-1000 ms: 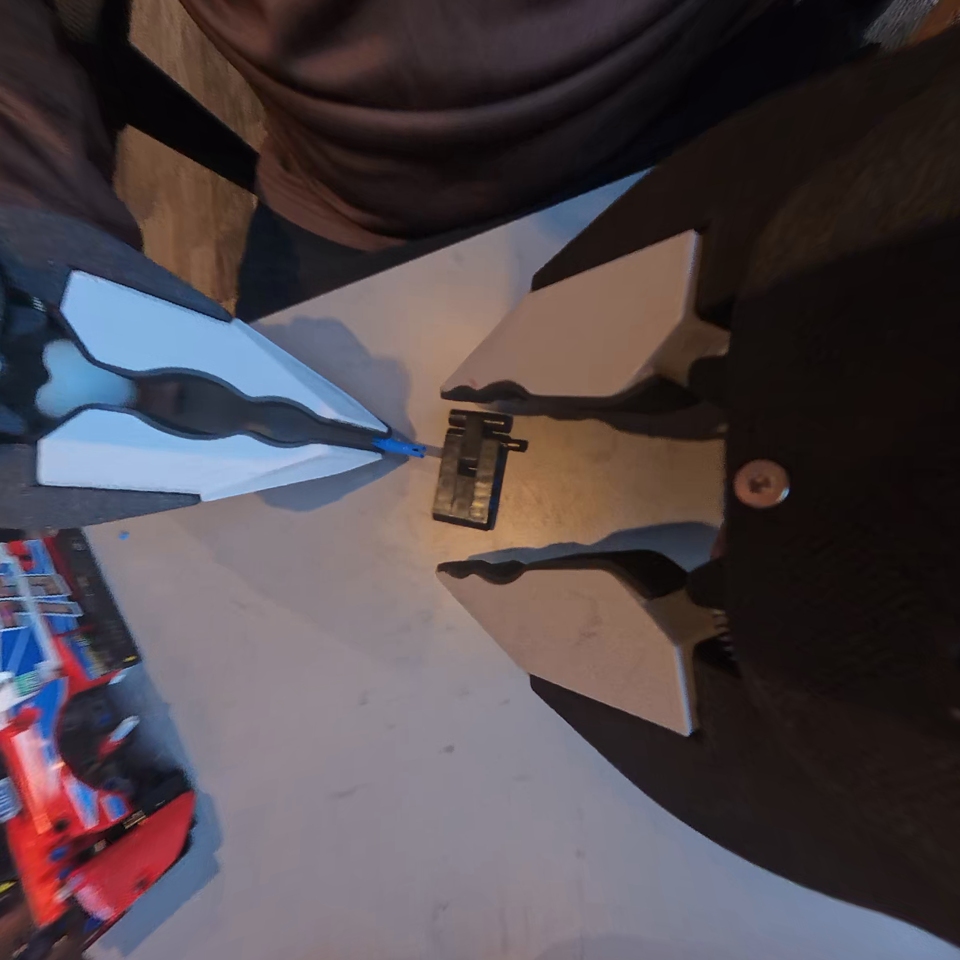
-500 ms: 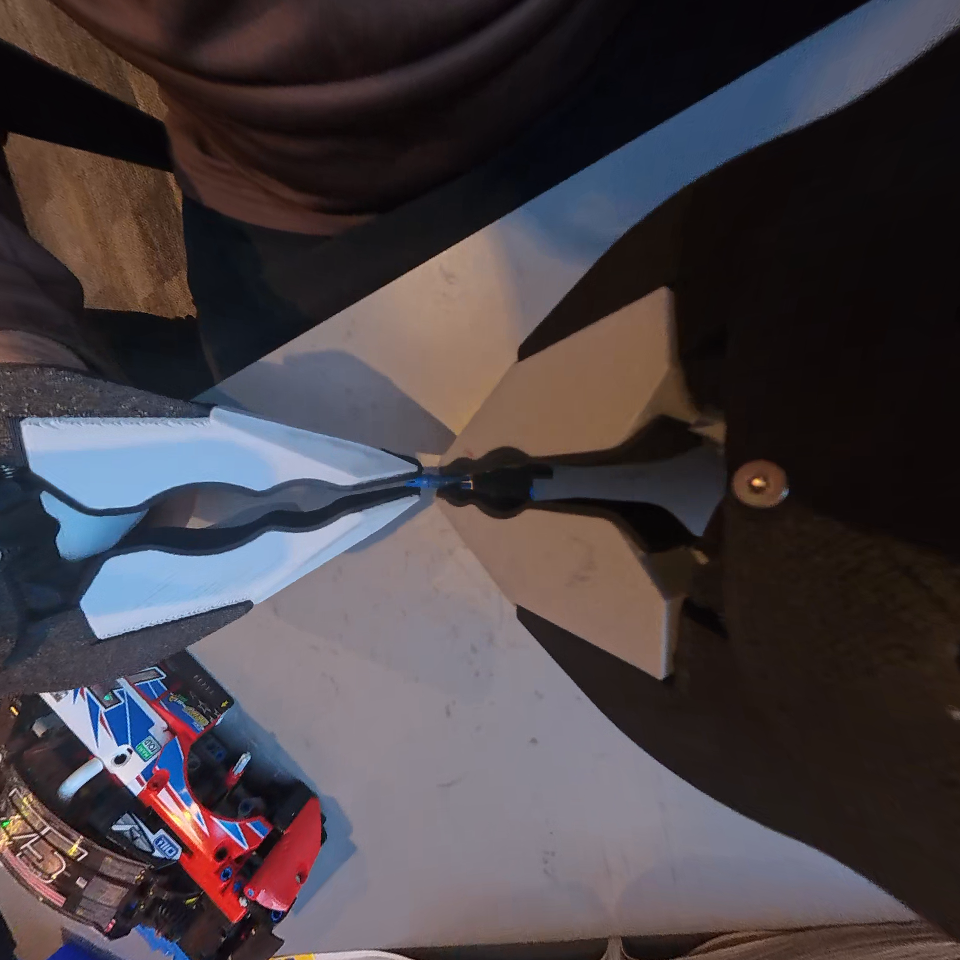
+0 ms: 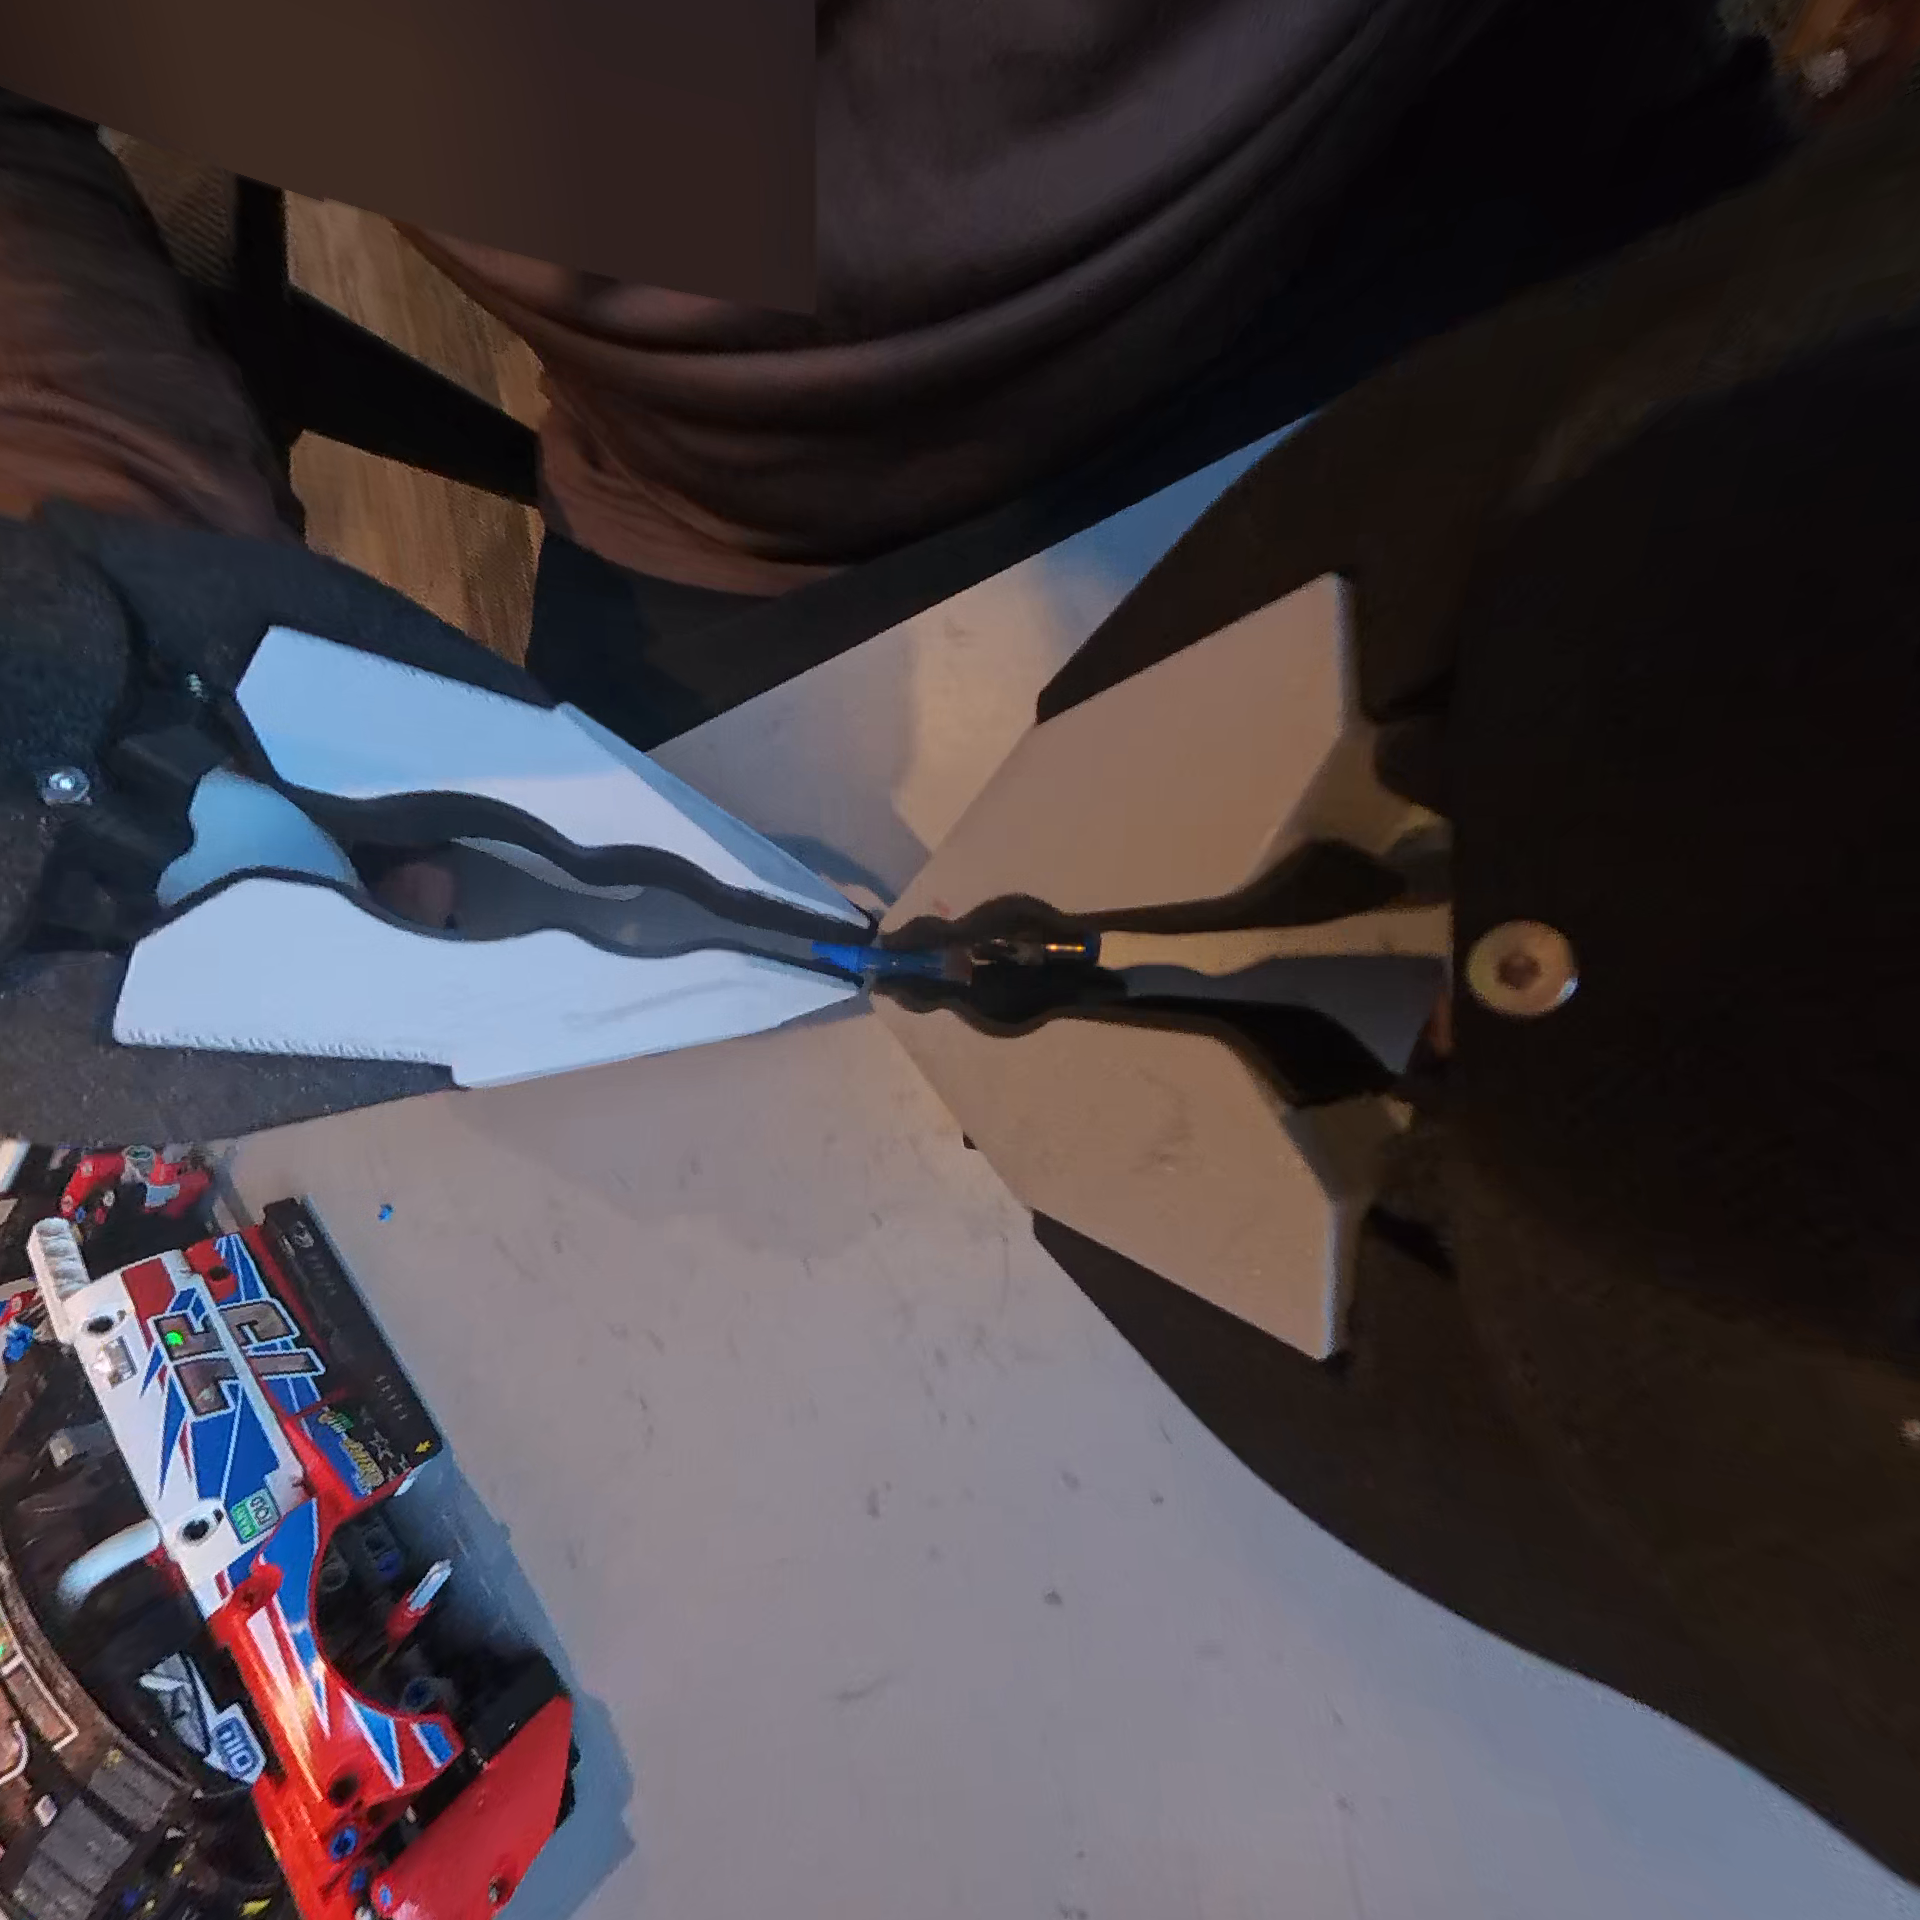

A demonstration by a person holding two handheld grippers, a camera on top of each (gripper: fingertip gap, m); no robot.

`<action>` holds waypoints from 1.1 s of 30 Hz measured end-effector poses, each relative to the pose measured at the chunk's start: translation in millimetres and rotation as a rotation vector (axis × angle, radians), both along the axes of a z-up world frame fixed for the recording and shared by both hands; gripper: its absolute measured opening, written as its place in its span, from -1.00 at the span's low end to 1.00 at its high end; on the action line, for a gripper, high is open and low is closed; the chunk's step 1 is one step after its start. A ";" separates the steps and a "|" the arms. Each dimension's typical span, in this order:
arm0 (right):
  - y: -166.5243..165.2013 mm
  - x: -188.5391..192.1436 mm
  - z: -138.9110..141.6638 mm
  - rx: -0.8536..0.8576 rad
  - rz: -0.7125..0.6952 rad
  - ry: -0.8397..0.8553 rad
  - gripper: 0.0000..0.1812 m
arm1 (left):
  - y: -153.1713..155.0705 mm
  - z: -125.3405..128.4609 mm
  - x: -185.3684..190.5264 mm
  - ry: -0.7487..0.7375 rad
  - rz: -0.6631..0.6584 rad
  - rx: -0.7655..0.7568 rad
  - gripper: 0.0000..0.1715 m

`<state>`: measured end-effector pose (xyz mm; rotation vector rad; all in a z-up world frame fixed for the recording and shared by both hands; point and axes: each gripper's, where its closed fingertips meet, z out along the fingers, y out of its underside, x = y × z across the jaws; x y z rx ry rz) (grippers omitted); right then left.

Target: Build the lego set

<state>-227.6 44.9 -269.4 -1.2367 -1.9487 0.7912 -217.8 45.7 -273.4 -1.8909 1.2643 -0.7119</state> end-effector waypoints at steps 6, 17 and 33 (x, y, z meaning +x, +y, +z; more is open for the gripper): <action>7.7 4.3 -11.2 -0.119 -0.043 -0.075 -0.95 | 8.7 -10.5 -18.4 0.045 0.063 -0.068 -0.38; 1.9 3.2 -28.8 -0.241 -0.095 -0.197 -0.95 | 9.0 -27.4 -22.7 0.150 0.061 -0.046 -0.46; -0.4 0.8 -30.5 -0.390 -0.163 -0.227 -0.96 | 8.8 -27.7 -24.7 0.143 0.080 -0.059 -0.47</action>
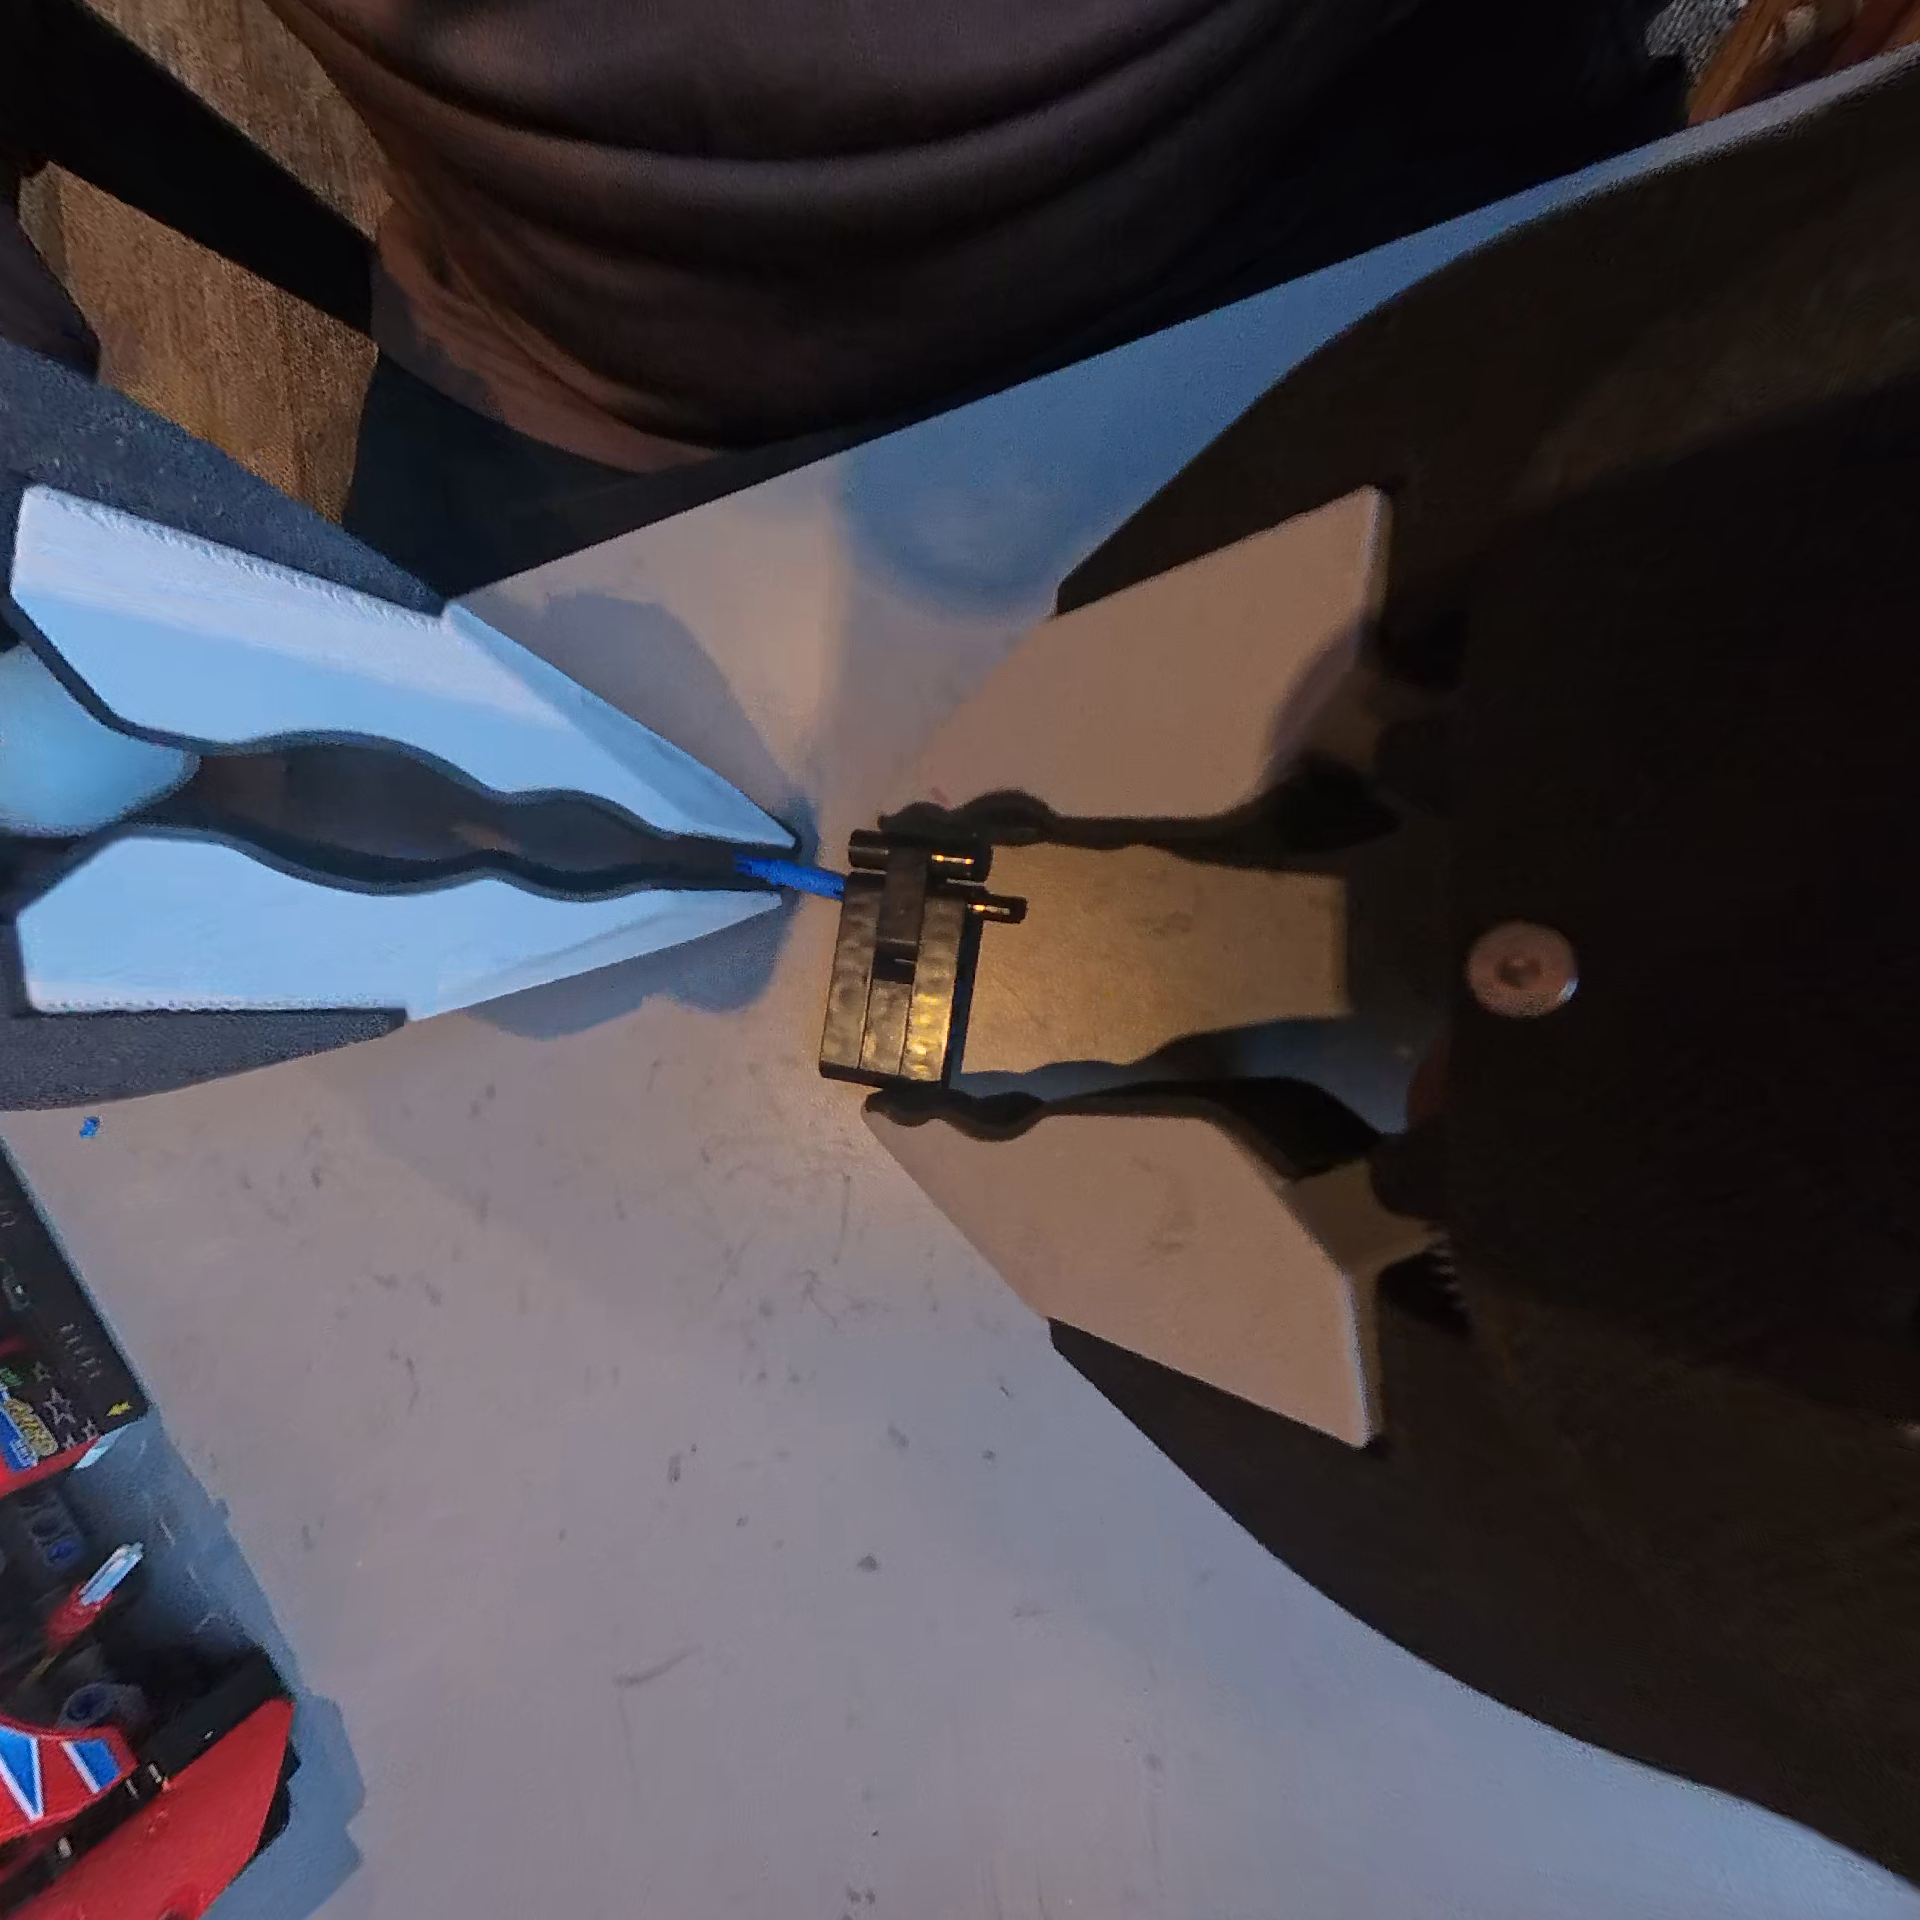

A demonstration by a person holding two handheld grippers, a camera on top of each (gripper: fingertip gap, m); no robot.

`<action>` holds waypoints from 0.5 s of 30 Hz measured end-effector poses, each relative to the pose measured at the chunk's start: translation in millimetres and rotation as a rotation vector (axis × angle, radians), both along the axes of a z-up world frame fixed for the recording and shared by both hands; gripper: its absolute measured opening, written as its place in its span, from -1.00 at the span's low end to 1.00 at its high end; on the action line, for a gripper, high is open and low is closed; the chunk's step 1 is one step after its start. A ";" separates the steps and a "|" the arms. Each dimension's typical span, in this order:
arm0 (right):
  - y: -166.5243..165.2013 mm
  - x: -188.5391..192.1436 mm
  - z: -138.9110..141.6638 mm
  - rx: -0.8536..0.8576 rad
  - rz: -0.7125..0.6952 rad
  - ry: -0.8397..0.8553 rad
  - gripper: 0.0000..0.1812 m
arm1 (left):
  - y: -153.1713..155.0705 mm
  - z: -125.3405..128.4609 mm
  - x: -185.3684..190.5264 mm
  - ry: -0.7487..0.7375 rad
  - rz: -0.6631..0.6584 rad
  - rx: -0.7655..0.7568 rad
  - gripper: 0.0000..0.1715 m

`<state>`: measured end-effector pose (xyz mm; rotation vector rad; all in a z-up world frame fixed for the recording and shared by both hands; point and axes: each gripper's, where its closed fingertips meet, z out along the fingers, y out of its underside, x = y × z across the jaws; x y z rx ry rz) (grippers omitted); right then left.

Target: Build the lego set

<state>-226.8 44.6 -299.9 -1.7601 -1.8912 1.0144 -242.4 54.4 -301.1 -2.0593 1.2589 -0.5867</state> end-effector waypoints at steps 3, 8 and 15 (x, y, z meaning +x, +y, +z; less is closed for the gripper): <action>-0.6 0.3 -0.3 -0.094 -0.028 -0.021 -0.95 | 0.0 0.2 0.1 -0.004 0.008 -0.006 -0.47; -3.0 -2.7 -0.9 0.036 -0.030 -0.004 -0.95 | -1.0 0.3 -0.1 -0.005 0.016 -0.002 -0.45; -4.5 -4.4 -1.2 0.190 -0.017 0.010 -0.95 | -4.0 0.0 -0.6 0.003 0.011 0.007 -0.45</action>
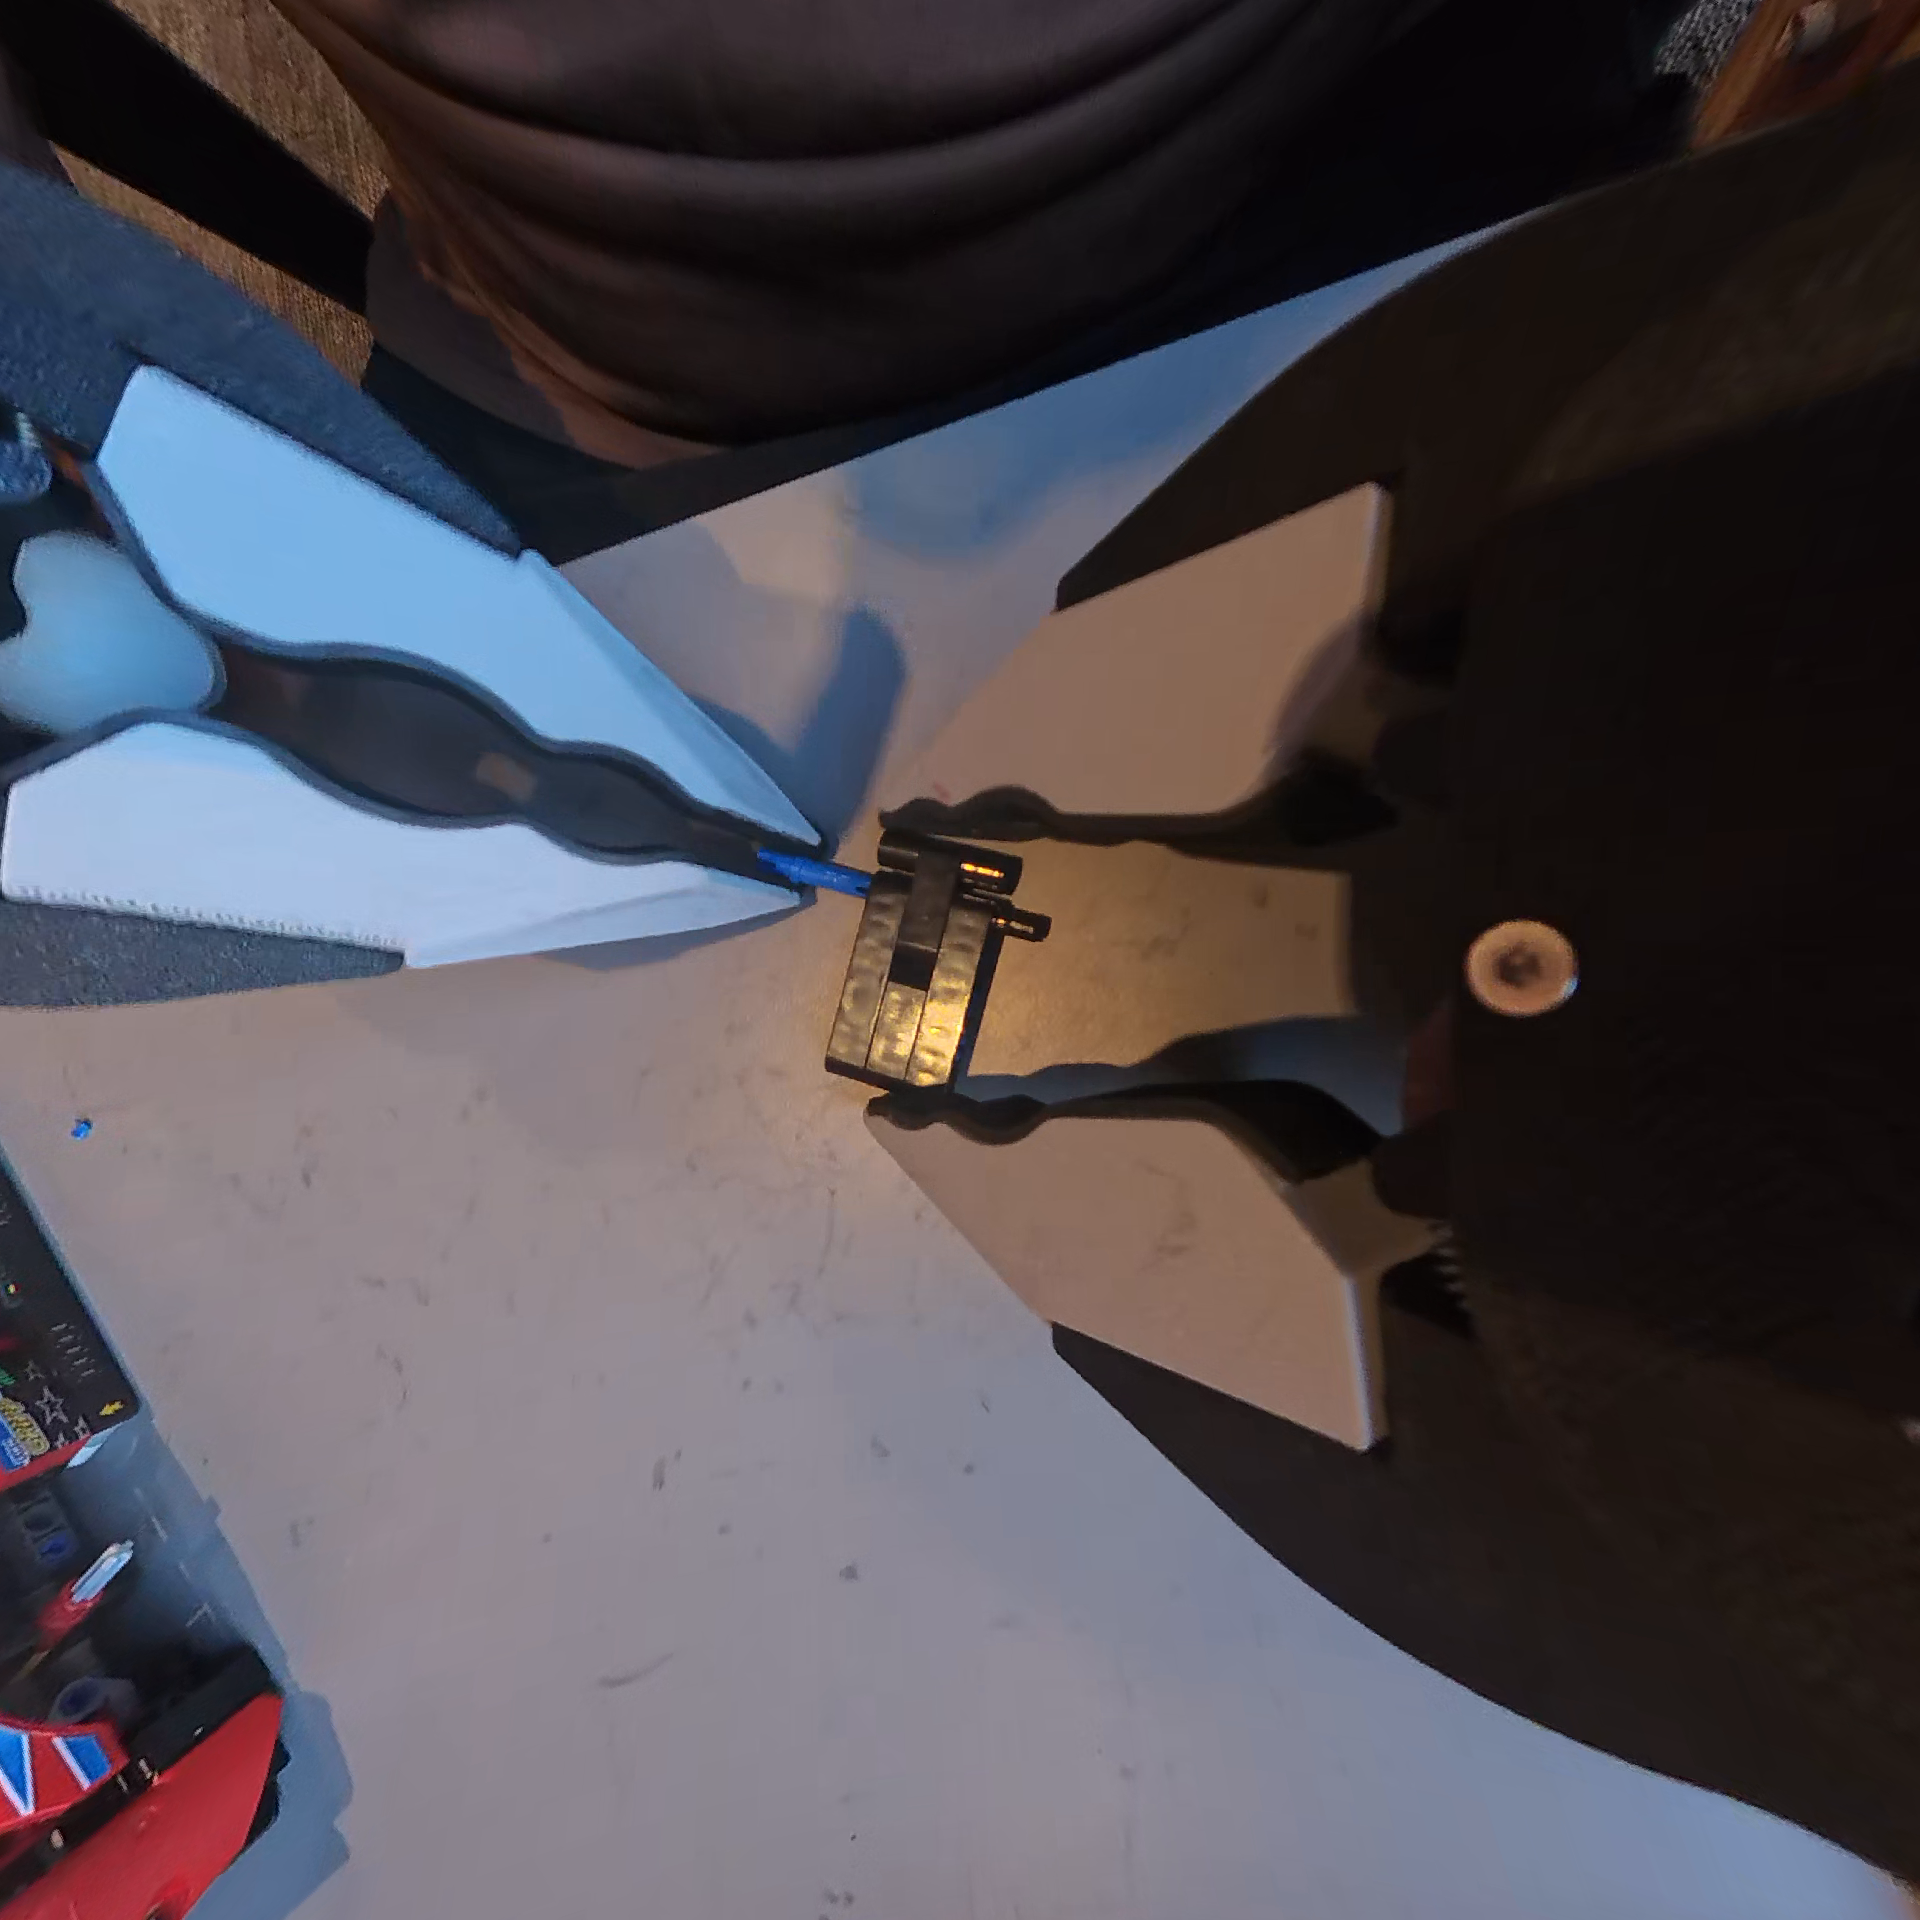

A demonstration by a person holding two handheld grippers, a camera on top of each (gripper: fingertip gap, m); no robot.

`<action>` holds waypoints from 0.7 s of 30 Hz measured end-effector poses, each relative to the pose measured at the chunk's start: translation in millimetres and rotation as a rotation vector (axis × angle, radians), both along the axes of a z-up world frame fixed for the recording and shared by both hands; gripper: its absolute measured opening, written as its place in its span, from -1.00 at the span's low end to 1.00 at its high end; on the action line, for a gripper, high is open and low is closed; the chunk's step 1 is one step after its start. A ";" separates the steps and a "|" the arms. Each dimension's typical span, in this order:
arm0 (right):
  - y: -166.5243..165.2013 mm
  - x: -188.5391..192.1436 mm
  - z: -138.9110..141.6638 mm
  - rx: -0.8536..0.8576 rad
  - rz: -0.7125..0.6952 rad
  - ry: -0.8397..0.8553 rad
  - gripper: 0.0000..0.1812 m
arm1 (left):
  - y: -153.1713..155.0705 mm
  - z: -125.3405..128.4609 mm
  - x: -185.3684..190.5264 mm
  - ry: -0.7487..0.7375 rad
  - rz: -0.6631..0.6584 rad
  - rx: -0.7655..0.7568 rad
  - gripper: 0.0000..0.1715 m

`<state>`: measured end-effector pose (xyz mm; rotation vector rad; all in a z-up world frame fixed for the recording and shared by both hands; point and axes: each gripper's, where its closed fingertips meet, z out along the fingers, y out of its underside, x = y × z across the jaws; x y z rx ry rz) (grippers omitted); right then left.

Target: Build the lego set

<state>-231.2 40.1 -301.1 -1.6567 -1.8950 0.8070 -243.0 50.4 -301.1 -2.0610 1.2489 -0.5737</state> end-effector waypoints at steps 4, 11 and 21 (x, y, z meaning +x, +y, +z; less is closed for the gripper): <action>2.6 3.4 0.2 -0.024 -0.019 -0.001 -0.95 | -5.8 3.7 4.1 -0.062 -0.008 -0.080 -0.44; -4.2 14.2 7.0 -0.038 -0.011 0.033 -0.95 | -8.1 3.5 -4.6 -0.031 -0.032 -0.084 -0.21; -19.1 34.0 31.3 -0.122 0.016 0.117 -0.95 | -20.6 1.7 2.3 0.027 0.013 -0.072 -0.12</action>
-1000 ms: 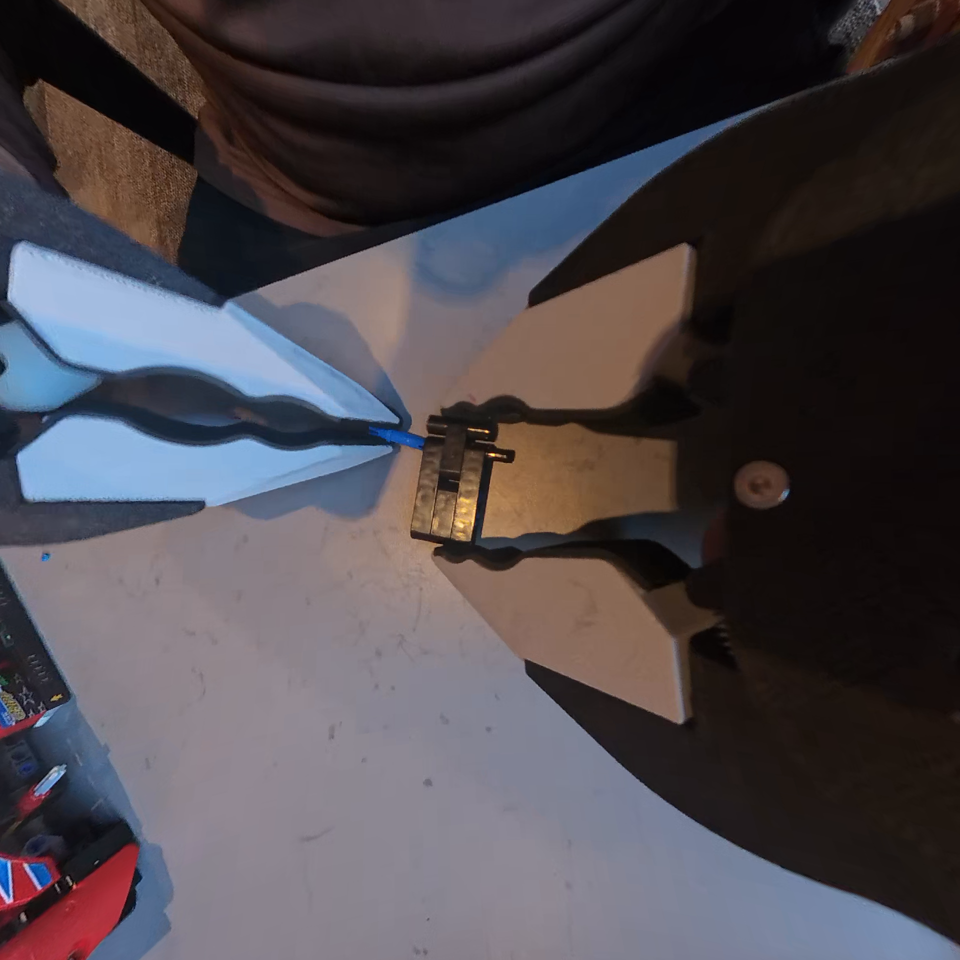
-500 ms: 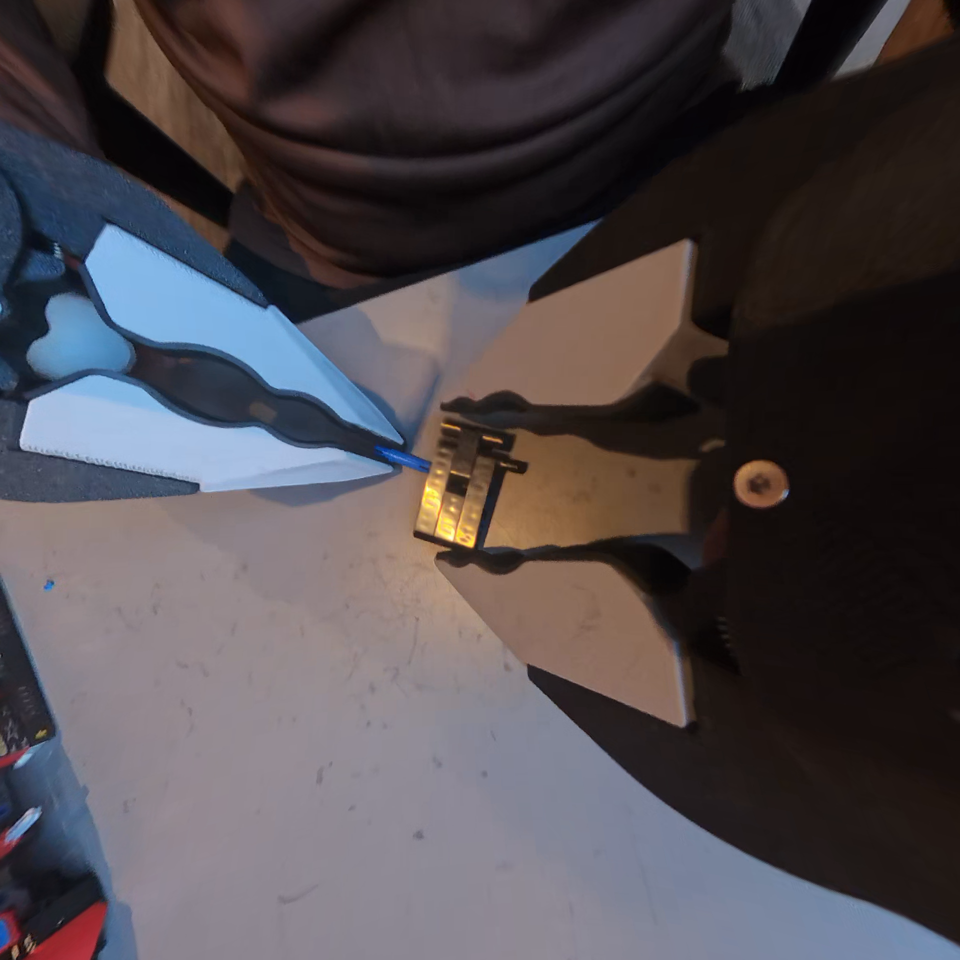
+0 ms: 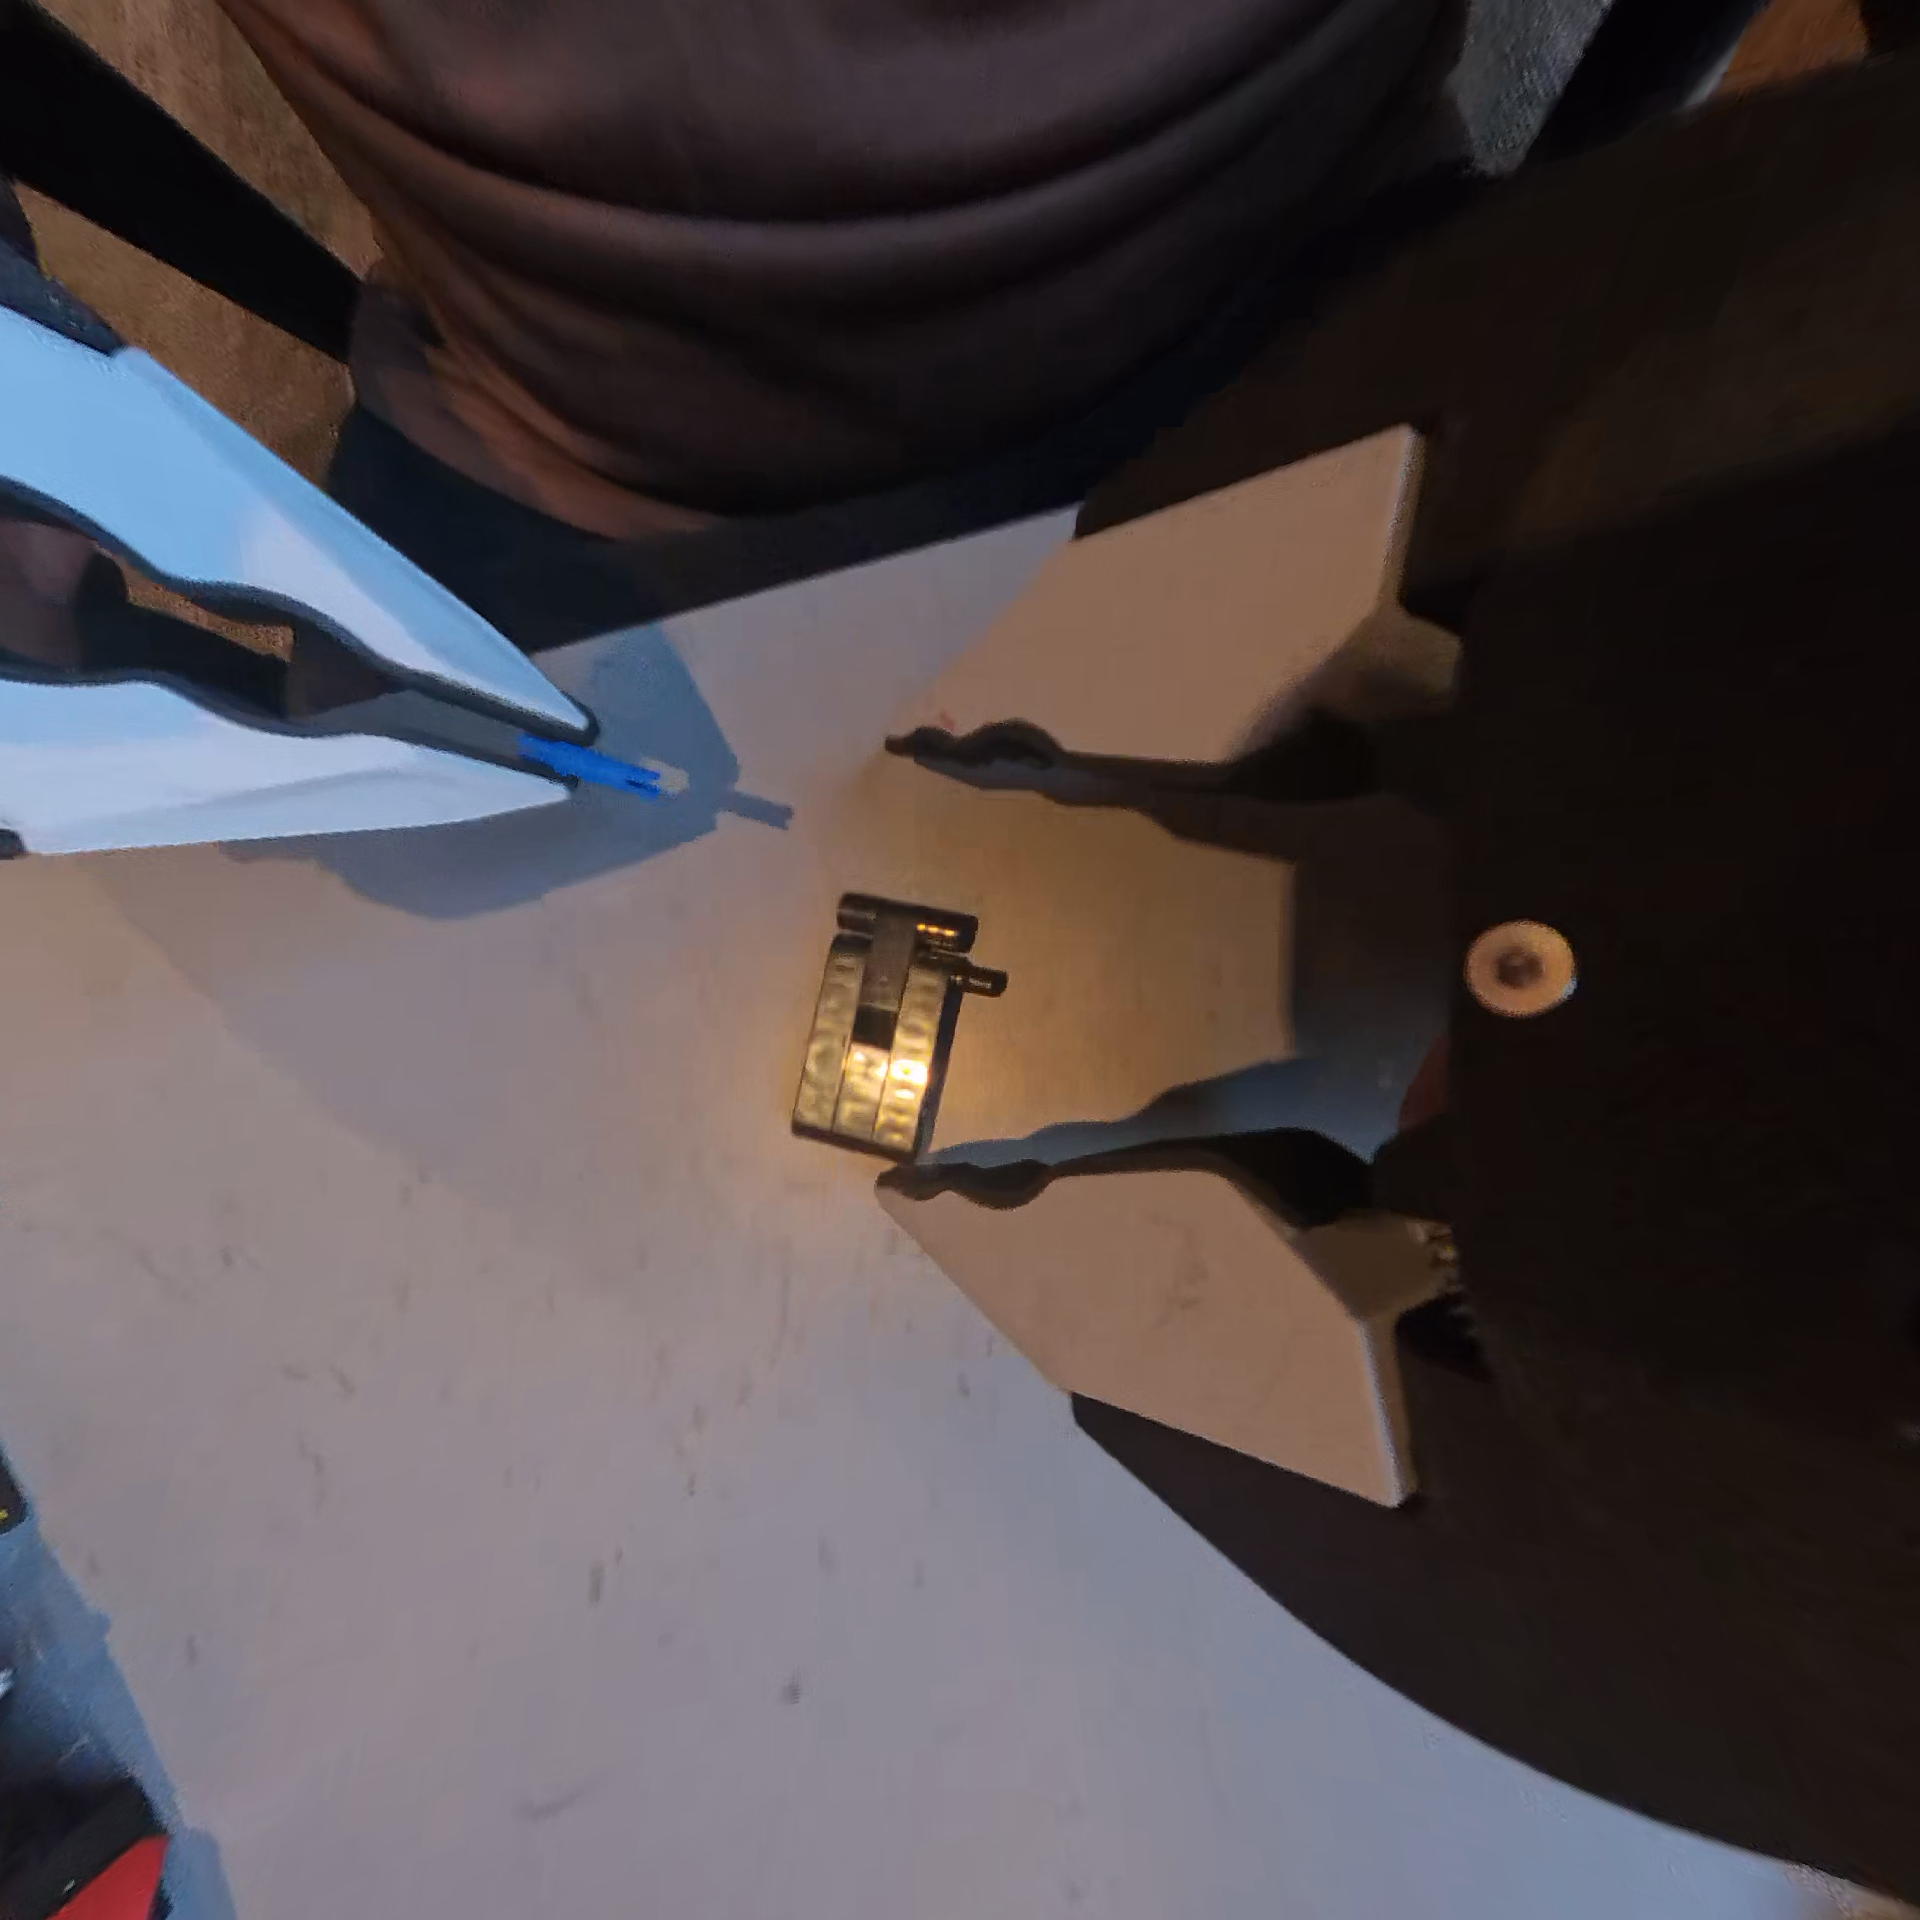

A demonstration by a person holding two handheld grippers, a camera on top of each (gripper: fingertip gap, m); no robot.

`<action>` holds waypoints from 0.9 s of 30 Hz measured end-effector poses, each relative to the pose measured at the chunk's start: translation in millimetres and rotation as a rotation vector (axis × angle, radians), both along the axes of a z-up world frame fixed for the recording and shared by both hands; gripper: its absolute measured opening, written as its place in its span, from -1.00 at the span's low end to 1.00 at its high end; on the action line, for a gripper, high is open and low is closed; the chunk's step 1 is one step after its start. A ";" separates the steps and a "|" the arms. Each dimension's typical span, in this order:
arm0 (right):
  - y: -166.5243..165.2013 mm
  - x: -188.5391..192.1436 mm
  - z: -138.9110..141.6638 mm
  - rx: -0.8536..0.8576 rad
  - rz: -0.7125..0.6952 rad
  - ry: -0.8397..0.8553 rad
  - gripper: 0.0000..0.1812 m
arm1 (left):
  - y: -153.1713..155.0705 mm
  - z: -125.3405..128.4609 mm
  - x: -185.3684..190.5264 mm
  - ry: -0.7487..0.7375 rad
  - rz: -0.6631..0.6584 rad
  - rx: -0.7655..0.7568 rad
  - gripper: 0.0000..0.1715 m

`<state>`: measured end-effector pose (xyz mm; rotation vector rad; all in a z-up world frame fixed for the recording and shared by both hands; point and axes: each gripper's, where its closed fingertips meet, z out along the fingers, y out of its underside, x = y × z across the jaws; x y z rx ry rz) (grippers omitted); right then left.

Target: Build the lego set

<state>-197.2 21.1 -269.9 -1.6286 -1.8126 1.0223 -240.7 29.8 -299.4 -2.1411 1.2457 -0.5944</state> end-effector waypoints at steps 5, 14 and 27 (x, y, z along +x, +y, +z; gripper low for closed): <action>-6.7 15.3 2.2 0.001 0.021 0.049 -0.94 | -11.8 7.2 0.6 0.109 0.073 0.203 0.01; -14.9 14.8 10.4 -0.048 0.079 0.104 -0.95 | -25.8 -1.6 18.9 0.131 0.052 0.078 0.01; -23.4 9.9 5.3 -0.082 0.139 0.086 -0.95 | -33.5 -9.6 28.7 0.420 0.248 0.414 -0.08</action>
